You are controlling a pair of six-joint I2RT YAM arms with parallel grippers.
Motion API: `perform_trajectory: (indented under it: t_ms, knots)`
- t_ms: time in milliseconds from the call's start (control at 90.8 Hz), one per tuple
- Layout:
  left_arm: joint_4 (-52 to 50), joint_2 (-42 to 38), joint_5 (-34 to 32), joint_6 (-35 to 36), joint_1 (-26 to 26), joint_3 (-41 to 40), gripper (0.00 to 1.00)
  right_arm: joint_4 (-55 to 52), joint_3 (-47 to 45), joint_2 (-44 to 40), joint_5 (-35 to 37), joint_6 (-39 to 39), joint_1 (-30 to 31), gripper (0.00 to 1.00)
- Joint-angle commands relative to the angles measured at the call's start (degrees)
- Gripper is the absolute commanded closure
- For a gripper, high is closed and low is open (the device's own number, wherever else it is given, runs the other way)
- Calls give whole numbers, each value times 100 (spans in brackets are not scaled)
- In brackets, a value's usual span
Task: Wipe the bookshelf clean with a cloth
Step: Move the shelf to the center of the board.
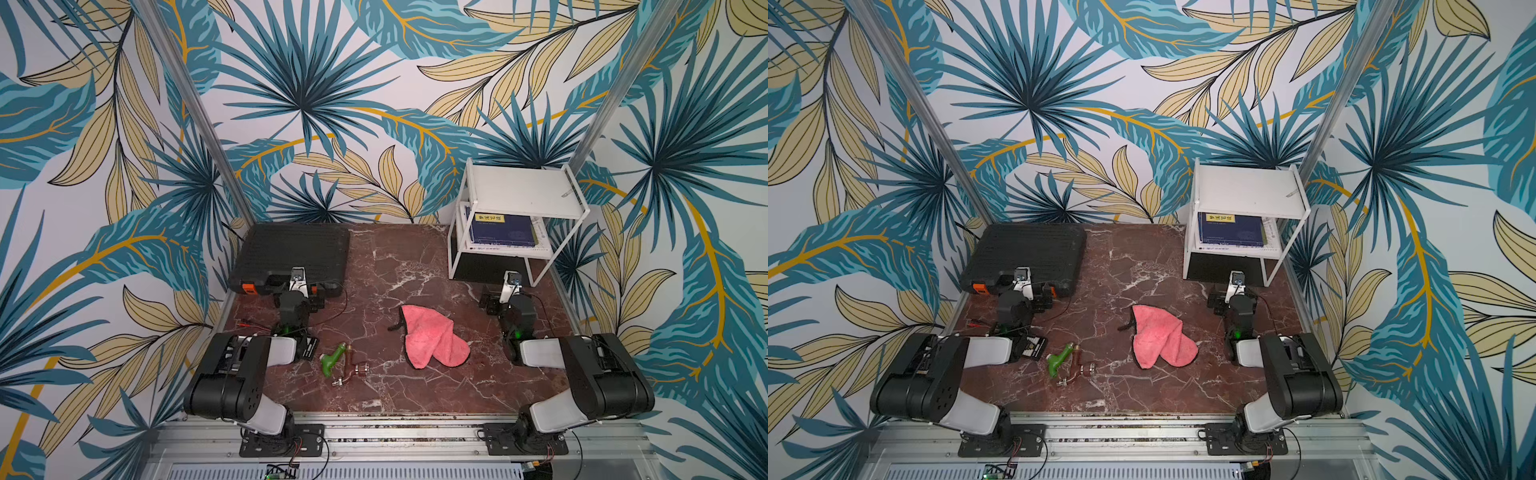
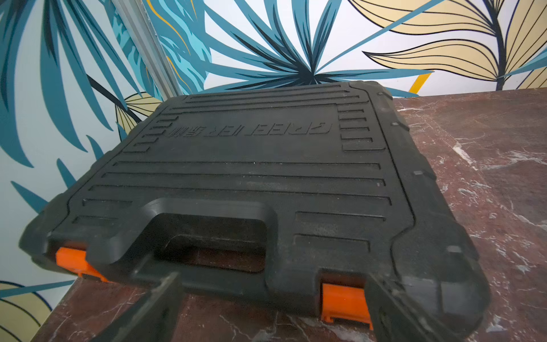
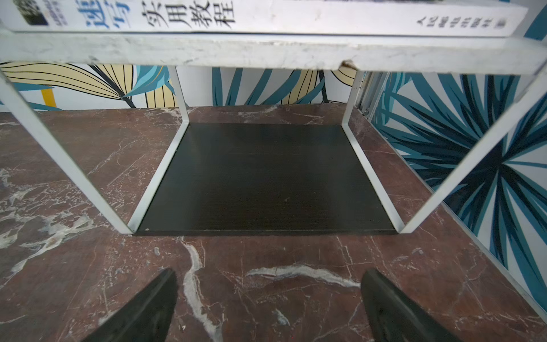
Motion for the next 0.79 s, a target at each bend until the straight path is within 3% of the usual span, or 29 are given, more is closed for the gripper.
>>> perform_trajectory:
  t_ms: [0, 99, 672, 782]
  knots:
    - [75, 10, -26, 13, 4, -5, 0, 29, -26, -44, 89, 76, -21, 1]
    - [70, 10, -24, 16, -2, 0, 0, -82, 28, -61, 396, 164, -21, 1]
    - [75, 10, -18, 45, -19, -4, 0, -50, 22, -60, 403, 162, -22, 0]
    - [-430, -340, -118, 262, -182, 185, 0, 337, -211, -133, 663, 250, -22, 1]
